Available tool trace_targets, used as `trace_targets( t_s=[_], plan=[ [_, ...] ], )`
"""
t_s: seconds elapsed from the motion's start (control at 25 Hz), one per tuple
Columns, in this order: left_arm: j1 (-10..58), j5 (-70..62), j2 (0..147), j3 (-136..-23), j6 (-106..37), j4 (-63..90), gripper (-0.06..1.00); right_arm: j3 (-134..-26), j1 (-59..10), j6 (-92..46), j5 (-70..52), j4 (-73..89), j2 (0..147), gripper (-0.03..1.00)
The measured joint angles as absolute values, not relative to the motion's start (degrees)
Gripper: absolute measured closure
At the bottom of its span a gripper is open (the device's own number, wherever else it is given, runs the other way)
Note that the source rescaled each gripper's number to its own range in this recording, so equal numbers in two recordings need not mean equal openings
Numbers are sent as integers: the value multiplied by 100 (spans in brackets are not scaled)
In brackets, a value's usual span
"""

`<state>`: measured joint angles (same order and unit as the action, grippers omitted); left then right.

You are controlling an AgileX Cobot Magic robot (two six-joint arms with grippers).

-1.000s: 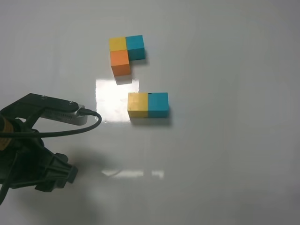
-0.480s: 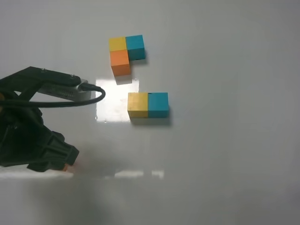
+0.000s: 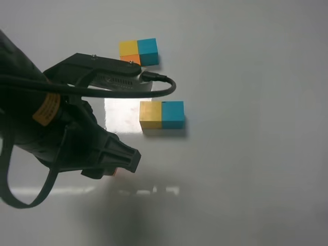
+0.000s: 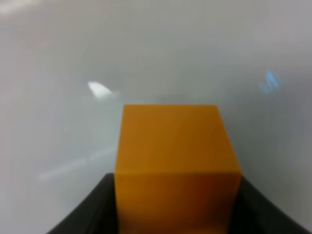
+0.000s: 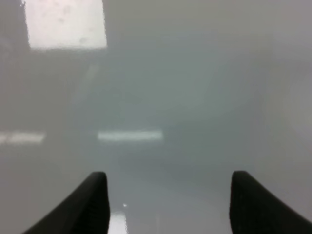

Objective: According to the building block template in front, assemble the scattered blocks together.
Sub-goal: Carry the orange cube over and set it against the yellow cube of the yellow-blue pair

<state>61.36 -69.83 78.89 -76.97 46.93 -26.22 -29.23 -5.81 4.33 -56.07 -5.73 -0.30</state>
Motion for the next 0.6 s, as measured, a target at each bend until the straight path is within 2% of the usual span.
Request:
trace_targets(
  t_s=[0.6],
  plan=[
    [6186,-6602,8131,-7915,5294,-2927,72,-2923,-581,431,-5607,-573,-30,58]
  ],
)
